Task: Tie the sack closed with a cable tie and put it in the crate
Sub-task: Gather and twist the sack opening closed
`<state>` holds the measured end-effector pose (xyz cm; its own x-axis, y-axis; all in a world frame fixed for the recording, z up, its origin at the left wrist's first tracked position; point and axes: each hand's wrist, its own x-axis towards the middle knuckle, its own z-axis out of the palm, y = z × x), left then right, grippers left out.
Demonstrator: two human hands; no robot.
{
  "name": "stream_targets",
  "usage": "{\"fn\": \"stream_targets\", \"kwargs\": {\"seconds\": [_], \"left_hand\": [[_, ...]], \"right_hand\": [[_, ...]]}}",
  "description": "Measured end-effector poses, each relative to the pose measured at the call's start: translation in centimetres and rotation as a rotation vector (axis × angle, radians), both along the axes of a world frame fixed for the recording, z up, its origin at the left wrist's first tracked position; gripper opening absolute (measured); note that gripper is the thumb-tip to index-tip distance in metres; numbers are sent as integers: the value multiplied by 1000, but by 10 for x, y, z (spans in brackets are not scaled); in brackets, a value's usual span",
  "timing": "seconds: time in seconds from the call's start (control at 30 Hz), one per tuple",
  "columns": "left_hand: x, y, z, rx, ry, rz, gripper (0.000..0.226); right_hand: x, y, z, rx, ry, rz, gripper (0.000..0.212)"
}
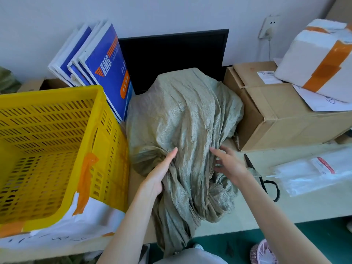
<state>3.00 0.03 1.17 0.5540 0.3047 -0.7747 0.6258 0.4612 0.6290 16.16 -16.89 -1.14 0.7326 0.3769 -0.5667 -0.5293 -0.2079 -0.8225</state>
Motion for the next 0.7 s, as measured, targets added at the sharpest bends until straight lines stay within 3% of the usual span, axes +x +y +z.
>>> {"fn": "stream_targets", "kwargs": {"seconds": [0.13, 0.27, 0.53, 0.63, 0.7], "left_hand": [[10, -3, 7, 69, 88, -204, 109], [19, -3, 6, 123, 37, -345, 65], [21, -8, -4, 124, -6, -170, 12], [22, -12, -3, 141, -28, -114, 9], [22, -13, -4, 154, -40, -94, 8]], "right_hand": [[-4, 4, -4, -16, -68, 58, 64], [-8, 8, -4, -60, -136, 121, 37], [-3, 2, -6, -94, -204, 125, 29], [-2, -2, -7, -50, -199, 111, 15], [-3, -5, -8, -19, -192, 90, 20]]}}
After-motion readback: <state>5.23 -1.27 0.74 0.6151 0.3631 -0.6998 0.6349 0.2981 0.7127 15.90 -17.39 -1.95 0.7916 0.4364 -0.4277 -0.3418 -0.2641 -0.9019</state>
